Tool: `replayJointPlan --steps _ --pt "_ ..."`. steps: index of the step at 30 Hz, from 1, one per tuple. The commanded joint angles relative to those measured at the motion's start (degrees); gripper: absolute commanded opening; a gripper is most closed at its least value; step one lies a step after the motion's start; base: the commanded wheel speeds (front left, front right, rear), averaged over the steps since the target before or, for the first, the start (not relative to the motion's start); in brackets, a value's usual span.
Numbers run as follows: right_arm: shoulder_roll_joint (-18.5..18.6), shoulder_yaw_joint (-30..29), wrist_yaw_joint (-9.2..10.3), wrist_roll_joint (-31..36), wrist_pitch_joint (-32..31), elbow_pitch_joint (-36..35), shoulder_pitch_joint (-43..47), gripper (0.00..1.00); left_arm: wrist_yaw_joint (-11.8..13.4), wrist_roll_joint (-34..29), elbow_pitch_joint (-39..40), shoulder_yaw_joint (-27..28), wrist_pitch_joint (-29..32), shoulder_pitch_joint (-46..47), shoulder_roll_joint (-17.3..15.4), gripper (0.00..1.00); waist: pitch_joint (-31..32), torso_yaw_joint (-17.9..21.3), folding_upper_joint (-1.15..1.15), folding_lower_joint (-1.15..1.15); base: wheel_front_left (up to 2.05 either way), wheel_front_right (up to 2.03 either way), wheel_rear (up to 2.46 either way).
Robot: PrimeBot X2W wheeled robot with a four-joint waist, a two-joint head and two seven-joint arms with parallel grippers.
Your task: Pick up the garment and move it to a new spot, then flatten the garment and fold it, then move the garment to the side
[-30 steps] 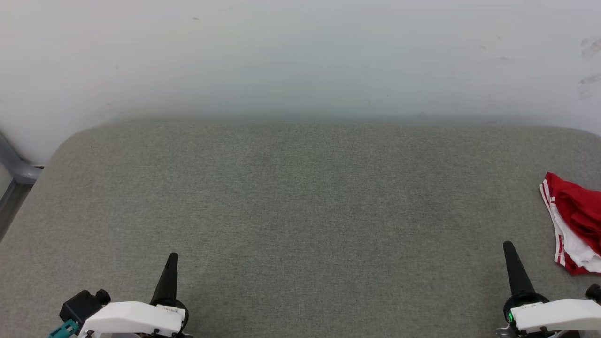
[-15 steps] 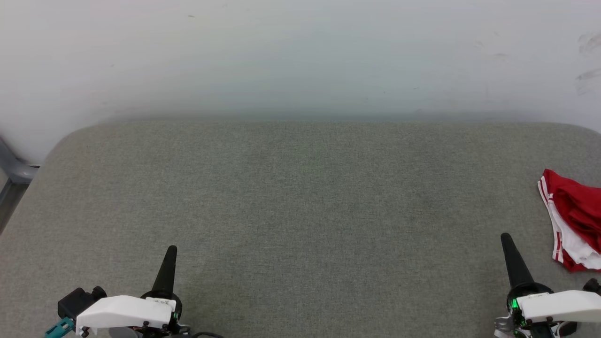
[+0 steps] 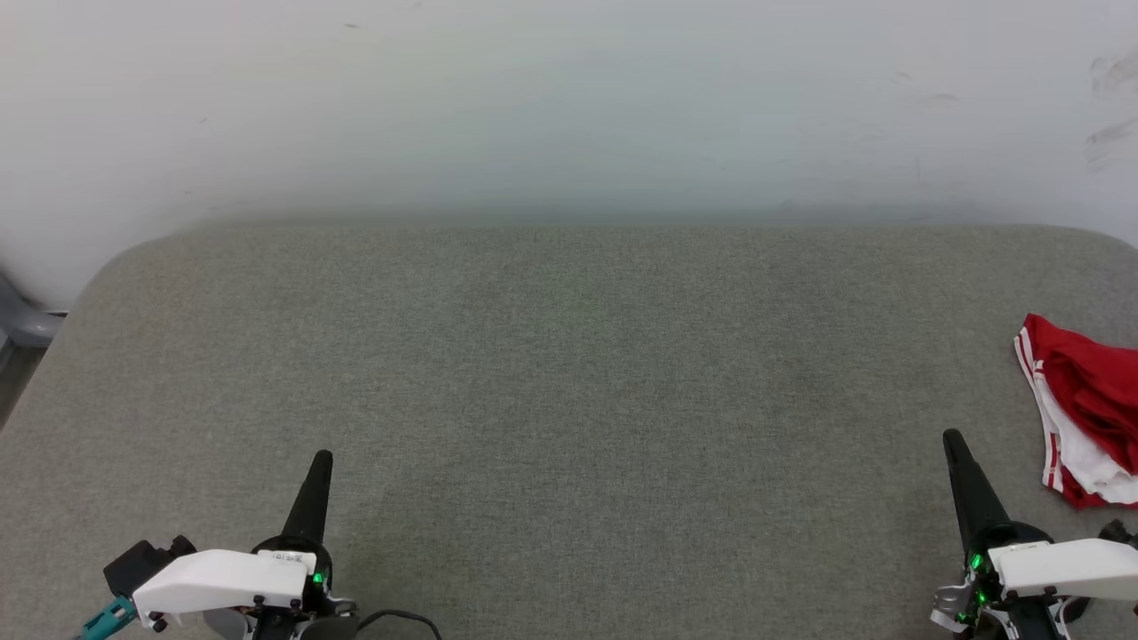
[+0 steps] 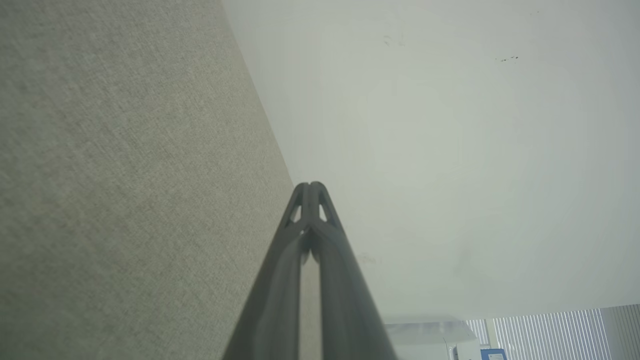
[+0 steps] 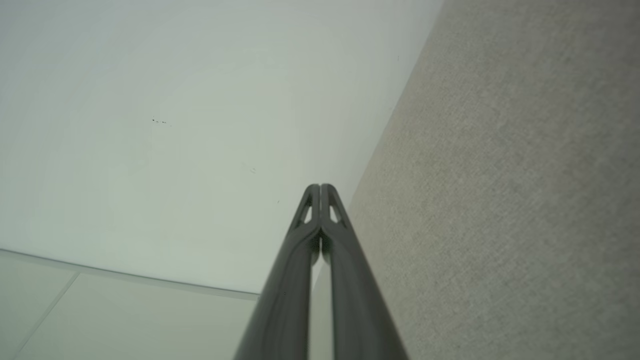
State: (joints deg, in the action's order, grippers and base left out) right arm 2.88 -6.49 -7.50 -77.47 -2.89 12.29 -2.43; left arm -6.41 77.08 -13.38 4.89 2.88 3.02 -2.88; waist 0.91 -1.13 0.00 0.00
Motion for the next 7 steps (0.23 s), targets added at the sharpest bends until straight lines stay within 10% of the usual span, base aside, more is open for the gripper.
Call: replayJointPlan --steps 1,7 --pt "0.0 0.0 0.01 -1.4 -0.3 0.0 -1.4 0.0 -0.3 1.3 0.1 0.4 0.4 1.4 0.0 0.0 0.0 0.1 0.0 0.0 0.0 0.0 0.0" --pt "0.0 0.0 0.01 -4.2 -1.1 0.3 -1.9 0.0 -0.5 4.2 -0.1 0.6 1.1 1.8 0.0 0.0 -0.2 0.2 0.0 0.0 0.0 0.0 0.0"
